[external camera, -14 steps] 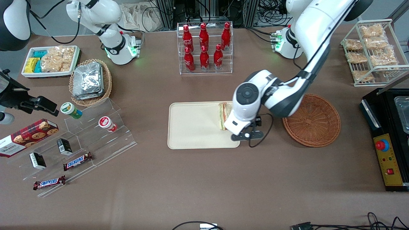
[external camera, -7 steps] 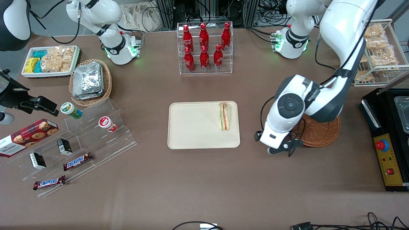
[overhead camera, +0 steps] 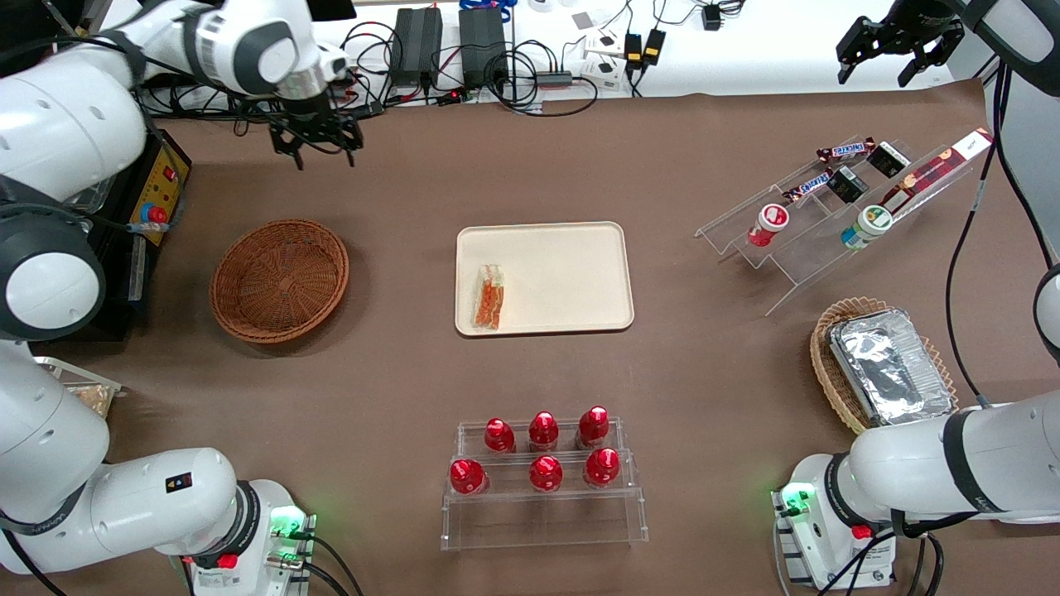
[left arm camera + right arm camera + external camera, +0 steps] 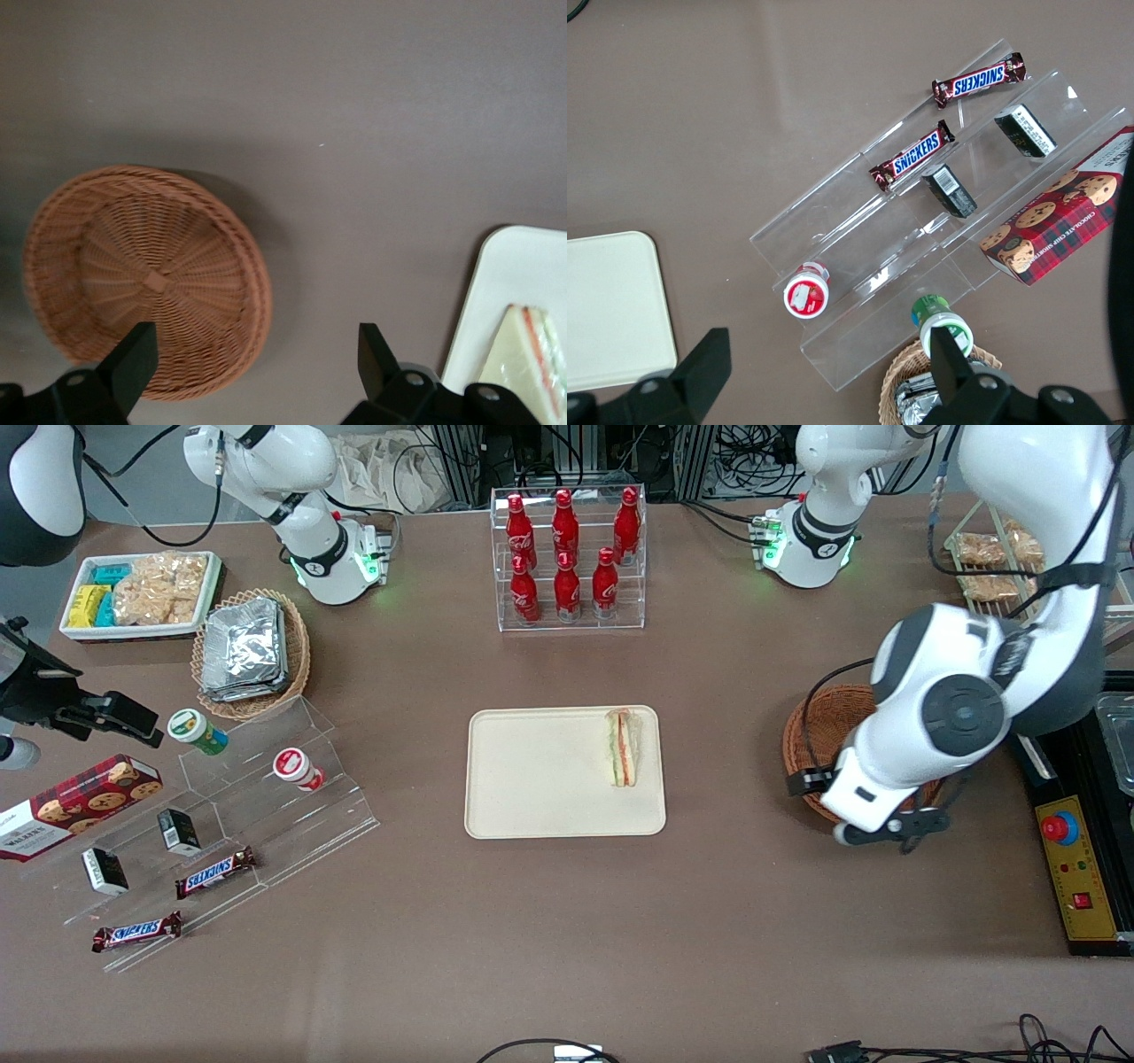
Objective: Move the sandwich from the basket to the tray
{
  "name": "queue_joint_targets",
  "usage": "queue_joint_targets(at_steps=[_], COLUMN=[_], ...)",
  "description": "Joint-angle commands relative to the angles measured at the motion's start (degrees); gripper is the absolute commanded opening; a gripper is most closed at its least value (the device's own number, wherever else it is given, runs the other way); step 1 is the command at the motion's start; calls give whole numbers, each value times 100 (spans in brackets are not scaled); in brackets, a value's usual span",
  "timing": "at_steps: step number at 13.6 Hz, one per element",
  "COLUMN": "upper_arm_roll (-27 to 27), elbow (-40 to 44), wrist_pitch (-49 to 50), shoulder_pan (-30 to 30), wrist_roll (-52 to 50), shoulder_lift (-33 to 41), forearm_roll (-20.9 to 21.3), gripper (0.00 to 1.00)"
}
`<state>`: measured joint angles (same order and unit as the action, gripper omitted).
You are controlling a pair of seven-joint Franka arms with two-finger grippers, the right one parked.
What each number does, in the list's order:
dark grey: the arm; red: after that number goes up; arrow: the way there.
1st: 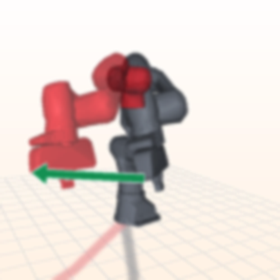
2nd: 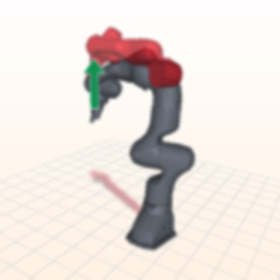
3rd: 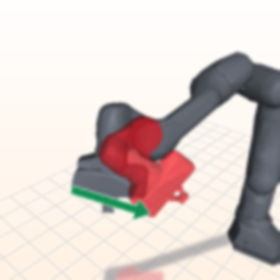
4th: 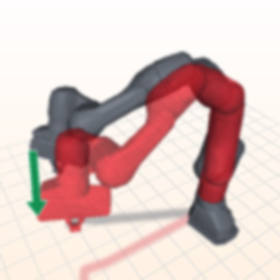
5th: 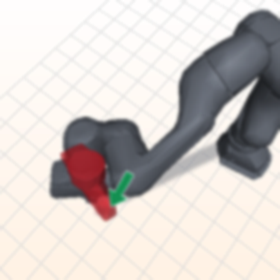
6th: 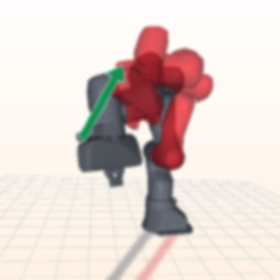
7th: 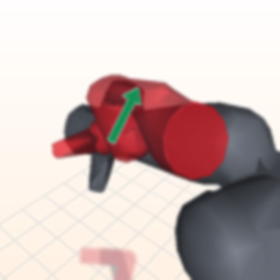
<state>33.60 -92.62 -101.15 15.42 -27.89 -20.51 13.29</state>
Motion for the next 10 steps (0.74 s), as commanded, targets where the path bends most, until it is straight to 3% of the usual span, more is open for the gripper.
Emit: queue_joint_targets(at_steps=[1,3,6,10], upper_arm_roll=[42,-194,-1168,-2074], elbow=[-63,-80,-142,-177], wrist_pitch=[323,517,763,1080], shoulder_pan=[364,401,-55,-460], wrist_roll=[730,1415,2049,3121], shoulder_lift=[389,722,1241,1813], forearm_roll=[-177,-387,-809,-1073], gripper=[100,100,100,100])
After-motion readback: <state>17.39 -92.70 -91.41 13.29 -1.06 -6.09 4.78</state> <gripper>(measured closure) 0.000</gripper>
